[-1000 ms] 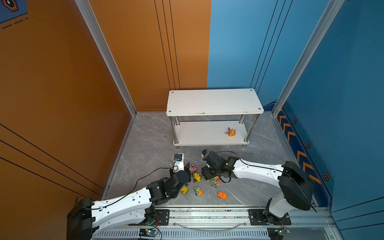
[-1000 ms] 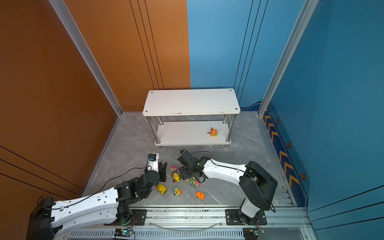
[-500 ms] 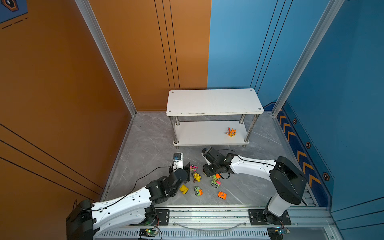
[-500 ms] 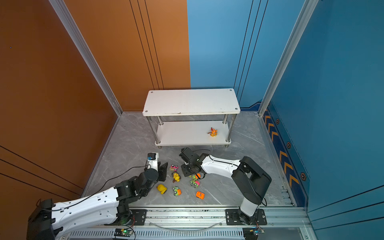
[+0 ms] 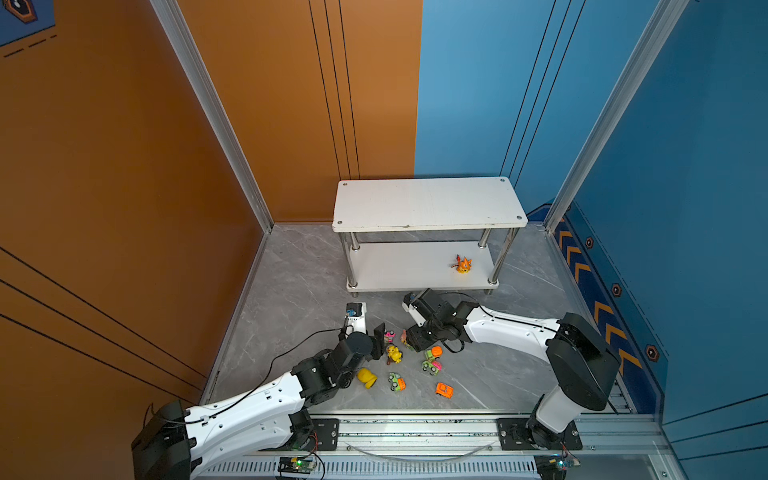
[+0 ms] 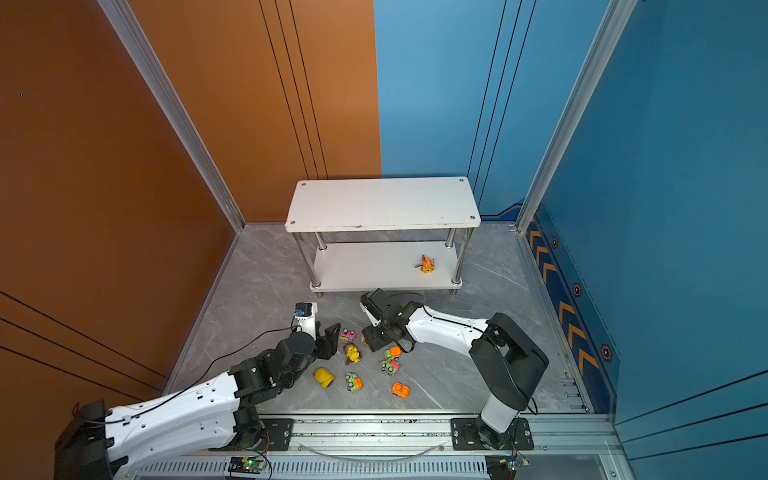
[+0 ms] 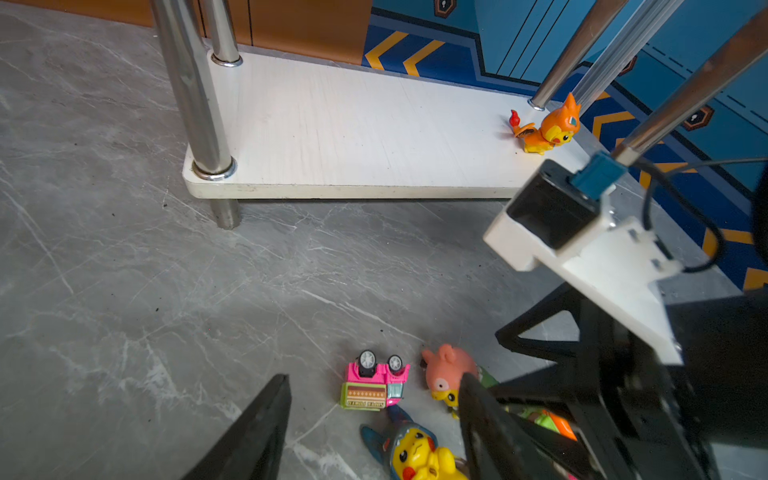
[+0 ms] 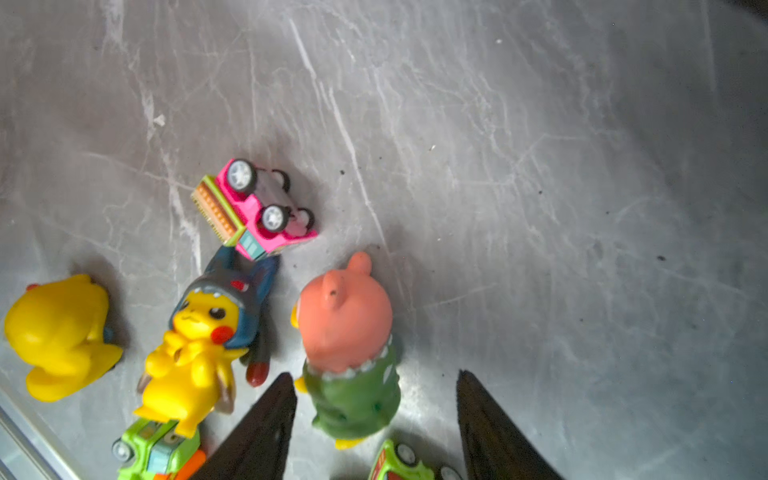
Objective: Place and organize the plastic toys onto the shelf
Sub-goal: 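Move both grippers down over the toy pile on the floor, then grasp the pink-and-green pig figure with the right gripper and lift it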
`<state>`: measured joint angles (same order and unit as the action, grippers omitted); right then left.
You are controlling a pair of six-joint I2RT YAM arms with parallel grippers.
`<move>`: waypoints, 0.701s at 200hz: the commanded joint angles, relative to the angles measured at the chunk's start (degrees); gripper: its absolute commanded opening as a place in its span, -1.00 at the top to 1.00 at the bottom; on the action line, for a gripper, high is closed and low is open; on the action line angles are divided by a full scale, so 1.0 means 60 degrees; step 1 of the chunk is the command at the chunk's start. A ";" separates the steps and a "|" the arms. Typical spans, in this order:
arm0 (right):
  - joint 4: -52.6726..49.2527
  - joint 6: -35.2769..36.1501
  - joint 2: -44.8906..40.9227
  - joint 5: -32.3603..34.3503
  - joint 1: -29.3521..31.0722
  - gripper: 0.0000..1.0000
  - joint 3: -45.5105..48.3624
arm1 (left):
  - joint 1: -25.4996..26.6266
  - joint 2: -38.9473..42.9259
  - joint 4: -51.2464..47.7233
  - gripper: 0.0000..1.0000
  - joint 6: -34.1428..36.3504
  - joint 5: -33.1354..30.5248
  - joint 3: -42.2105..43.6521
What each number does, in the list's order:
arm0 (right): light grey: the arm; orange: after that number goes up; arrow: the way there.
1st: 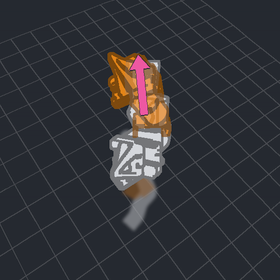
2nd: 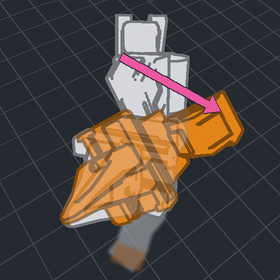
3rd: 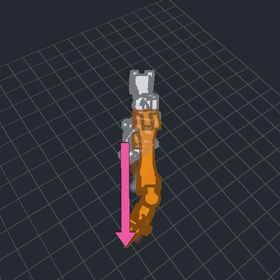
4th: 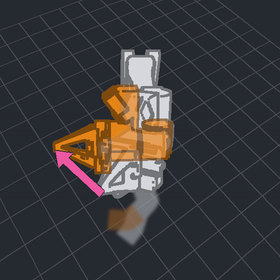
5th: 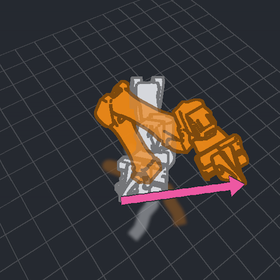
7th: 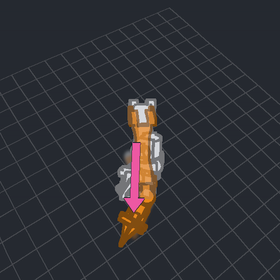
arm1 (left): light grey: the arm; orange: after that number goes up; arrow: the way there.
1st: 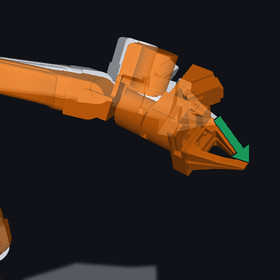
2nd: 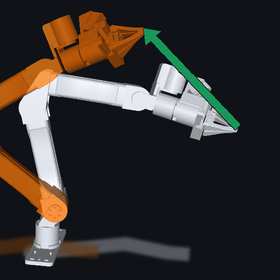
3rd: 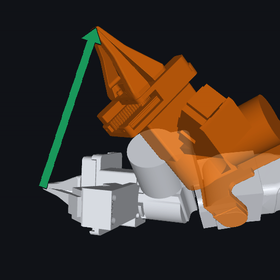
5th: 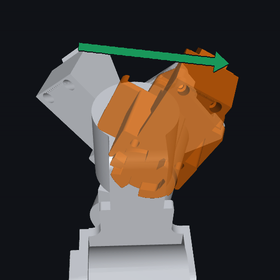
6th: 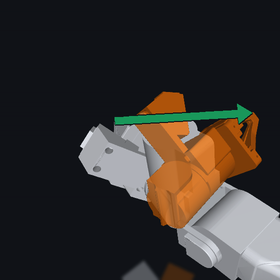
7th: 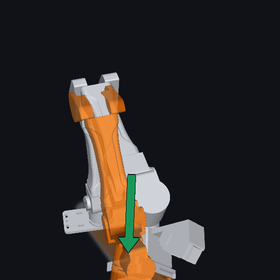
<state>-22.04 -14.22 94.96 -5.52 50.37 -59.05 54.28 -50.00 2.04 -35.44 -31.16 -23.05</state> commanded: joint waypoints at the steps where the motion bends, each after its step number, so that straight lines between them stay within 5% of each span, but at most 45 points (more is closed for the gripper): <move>1: -0.0493 0.0642 -0.0207 0.0435 0.0250 -0.32 -0.0061 | -0.0352 0.0253 0.0176 -0.36 0.0041 0.0472 0.0194; 87: -0.0200 0.1078 0.1019 0.0665 0.0533 -0.21 -0.0535 | -0.1080 0.0954 -0.0092 -0.44 -0.0201 0.1114 0.0445; 140: 0.0664 0.1069 0.0911 0.0360 0.0305 0.34 -0.0125 | -0.1221 0.0615 0.0223 -0.42 -0.0220 0.1483 0.0390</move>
<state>-21.28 -8.49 101.08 -2.76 53.21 -60.75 47.64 -45.21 2.35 -36.32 -24.34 -21.32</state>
